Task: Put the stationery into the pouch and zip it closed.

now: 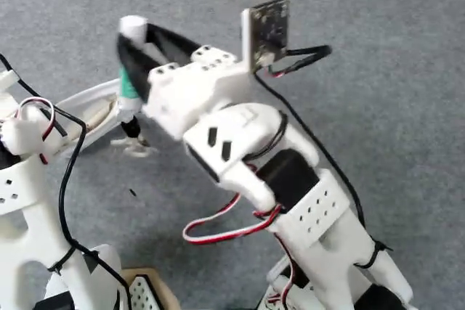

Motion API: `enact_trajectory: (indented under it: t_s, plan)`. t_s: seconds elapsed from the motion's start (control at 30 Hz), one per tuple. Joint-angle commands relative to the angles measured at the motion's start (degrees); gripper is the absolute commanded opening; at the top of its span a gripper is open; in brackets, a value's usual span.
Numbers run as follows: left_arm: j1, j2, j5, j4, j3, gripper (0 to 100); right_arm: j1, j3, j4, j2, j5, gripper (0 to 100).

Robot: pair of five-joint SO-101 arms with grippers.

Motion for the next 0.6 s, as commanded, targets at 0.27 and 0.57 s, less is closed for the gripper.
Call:
enact_trajectory:
  t_s: [0.27, 0.57]
  plan:
    - [0.66, -1.76, 0.53, 0.35, -0.84, 3, -4.66, -2.51, -3.78, 2.15, 6.59, 1.2]
    - [6.9, -1.85, 0.53, 0.53, -0.92, 3, -0.09, 1.98, -6.15, -2.24, 6.59, 1.2]
